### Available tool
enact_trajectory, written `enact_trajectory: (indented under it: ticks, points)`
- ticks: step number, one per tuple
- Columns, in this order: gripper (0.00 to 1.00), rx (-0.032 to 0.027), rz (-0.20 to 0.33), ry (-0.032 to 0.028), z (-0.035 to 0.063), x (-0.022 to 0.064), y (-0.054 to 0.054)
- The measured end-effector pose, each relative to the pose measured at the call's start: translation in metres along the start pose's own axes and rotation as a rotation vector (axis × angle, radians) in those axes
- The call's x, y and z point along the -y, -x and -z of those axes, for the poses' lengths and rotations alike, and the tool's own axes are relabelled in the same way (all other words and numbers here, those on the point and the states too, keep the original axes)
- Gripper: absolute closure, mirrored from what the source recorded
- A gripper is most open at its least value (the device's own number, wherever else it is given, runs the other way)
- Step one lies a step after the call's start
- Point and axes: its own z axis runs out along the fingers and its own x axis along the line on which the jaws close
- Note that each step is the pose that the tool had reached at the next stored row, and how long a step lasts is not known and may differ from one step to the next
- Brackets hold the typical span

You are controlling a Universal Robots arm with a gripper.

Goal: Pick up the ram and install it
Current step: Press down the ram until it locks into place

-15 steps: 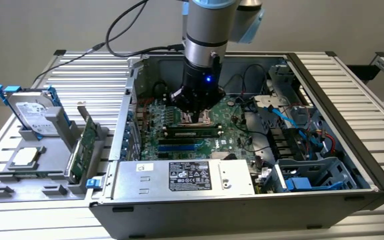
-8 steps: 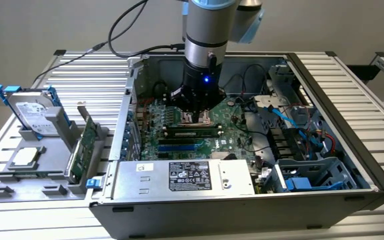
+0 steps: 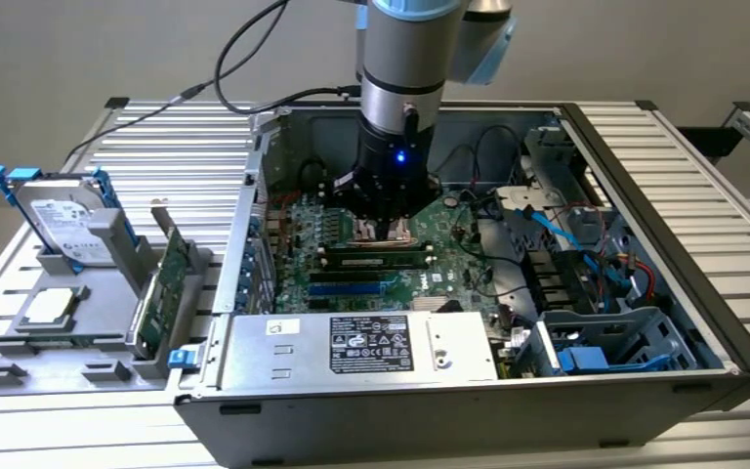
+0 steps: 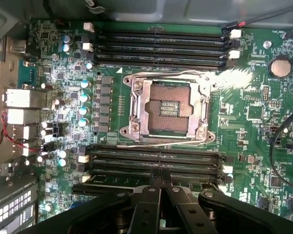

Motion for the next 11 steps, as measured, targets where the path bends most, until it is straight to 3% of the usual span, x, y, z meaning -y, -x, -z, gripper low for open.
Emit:
enact_trajectory:
  ticks: [9, 10, 11]
  points:
    - [0.89, -0.0002, -0.026, 0.0012, 0.0013, 0.0188, -0.001]
    - [0.89, 0.0003, -0.038, 0.0068, 0.004, 0.0227, -0.001]
    - [0.89, 0.0004, -0.038, 0.0077, 0.004, 0.0228, -0.001]
